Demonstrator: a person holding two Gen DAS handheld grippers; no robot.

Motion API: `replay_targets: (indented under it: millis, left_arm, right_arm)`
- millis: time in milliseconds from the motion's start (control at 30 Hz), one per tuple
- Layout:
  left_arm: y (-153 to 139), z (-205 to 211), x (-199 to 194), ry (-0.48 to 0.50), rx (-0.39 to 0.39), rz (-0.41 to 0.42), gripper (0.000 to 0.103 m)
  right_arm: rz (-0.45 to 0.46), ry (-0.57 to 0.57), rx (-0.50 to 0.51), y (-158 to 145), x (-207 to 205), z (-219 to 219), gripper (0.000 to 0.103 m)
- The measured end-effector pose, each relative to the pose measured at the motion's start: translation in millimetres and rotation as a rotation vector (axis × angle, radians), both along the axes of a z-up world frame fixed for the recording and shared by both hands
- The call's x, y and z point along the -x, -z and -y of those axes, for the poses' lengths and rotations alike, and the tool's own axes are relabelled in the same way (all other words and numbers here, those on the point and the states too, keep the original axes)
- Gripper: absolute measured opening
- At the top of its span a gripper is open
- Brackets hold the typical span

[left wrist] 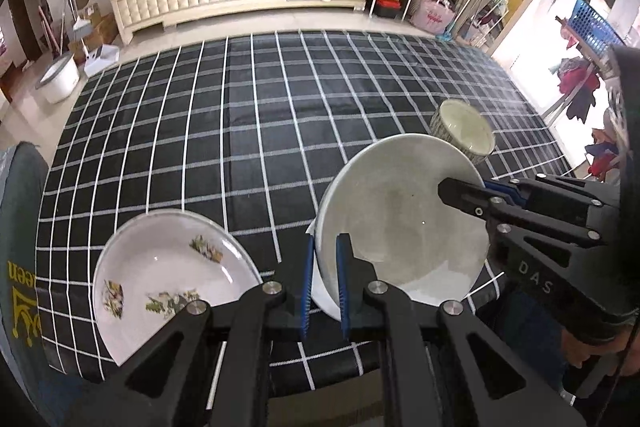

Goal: Organize plates and bowls
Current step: 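Carry the cream bowl over the plain white bowl with the left gripper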

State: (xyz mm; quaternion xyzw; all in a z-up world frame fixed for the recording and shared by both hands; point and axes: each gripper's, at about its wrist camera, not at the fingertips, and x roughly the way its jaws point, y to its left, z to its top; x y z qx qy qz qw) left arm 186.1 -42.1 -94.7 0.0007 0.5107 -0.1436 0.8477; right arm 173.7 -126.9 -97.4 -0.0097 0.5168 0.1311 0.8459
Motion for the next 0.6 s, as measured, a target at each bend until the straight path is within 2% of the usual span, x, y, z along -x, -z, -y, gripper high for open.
replay_targets:
  millis: [367,600]
  left_arm:
    - [42,-4,-2,-0.013,-0.015,-0.088,0.01]
    - [51,-1,-5,-0.004,-0.012,-0.1,0.01]
  right_arm:
    - [-0.074,0.012,0.007,25,-4,-4,0.011]
    - [-0.103,0.022,0.019,34,-8,-4,0.011]
